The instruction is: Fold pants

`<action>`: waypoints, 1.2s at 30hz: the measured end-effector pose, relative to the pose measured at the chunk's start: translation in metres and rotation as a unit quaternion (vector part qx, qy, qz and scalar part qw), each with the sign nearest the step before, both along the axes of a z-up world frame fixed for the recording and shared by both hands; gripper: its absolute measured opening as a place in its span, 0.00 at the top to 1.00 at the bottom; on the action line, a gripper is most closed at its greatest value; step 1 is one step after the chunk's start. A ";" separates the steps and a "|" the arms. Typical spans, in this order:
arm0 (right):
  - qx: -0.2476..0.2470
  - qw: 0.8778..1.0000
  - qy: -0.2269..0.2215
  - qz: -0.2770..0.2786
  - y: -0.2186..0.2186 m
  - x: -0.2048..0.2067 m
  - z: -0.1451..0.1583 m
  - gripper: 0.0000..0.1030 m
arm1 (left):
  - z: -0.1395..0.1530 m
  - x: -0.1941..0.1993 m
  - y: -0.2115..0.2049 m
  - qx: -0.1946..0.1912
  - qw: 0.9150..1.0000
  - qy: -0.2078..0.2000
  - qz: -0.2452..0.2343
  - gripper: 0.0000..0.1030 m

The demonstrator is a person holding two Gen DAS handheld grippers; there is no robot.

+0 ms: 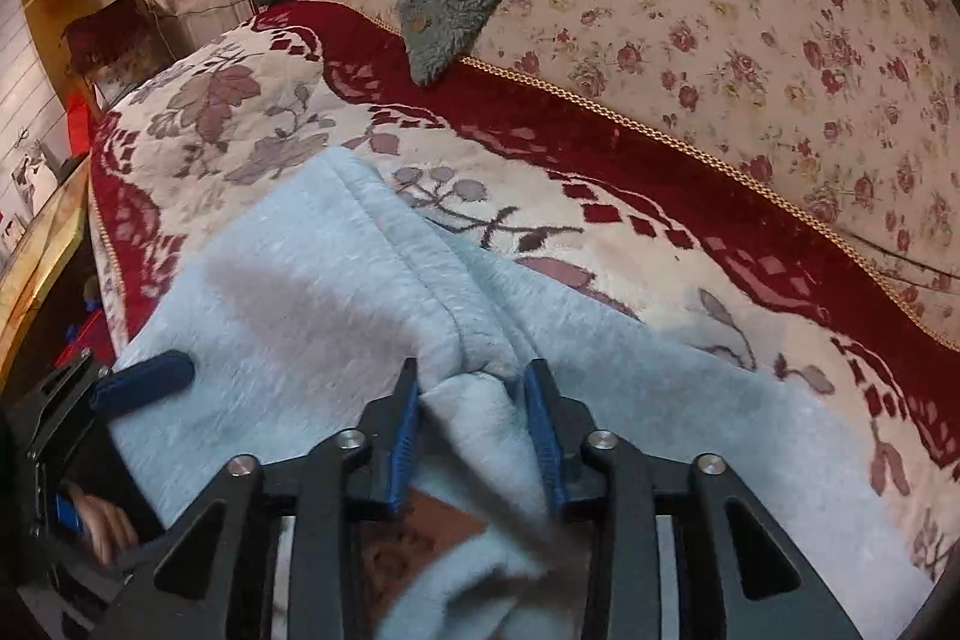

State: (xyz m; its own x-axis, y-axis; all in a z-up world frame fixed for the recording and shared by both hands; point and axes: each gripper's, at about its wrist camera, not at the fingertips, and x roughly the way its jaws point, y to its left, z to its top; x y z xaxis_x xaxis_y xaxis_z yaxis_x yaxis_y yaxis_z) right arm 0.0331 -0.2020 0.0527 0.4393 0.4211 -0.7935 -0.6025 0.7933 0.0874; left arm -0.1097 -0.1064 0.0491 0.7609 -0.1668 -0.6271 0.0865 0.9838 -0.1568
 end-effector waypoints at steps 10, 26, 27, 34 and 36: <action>0.014 1.000 -0.016 -0.013 -0.040 -0.036 0.036 0.36 | 0.015 -0.006 0.008 -0.036 0.999 -0.004 0.005 0.22; 0.104 0.989 0.026 -0.105 -0.113 -0.061 0.042 0.27 | 0.031 0.003 -0.028 0.021 1.000 0.012 0.012 0.19; 0.106 0.988 0.025 -0.110 -0.118 -0.066 0.044 0.27 | 0.035 0.003 -0.033 0.022 1.000 0.007 0.009 0.17; 0.127 0.980 0.039 -0.145 -0.161 -0.092 0.044 0.24 | 0.047 0.008 -0.062 0.019 1.000 -0.003 -0.010 0.16; 0.146 0.976 0.052 -0.152 -0.175 -0.102 0.043 0.20 | 0.048 0.010 -0.069 0.018 1.000 -0.002 -0.017 0.15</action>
State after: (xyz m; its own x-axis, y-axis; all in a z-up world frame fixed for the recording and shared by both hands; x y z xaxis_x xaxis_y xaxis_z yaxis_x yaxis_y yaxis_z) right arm -0.0684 -0.3775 0.0959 0.5023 0.4984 -0.7066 -0.3194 0.8663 0.3840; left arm -0.0999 -0.1757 0.0971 0.7580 -0.1706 -0.6296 0.1209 0.9852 -0.1214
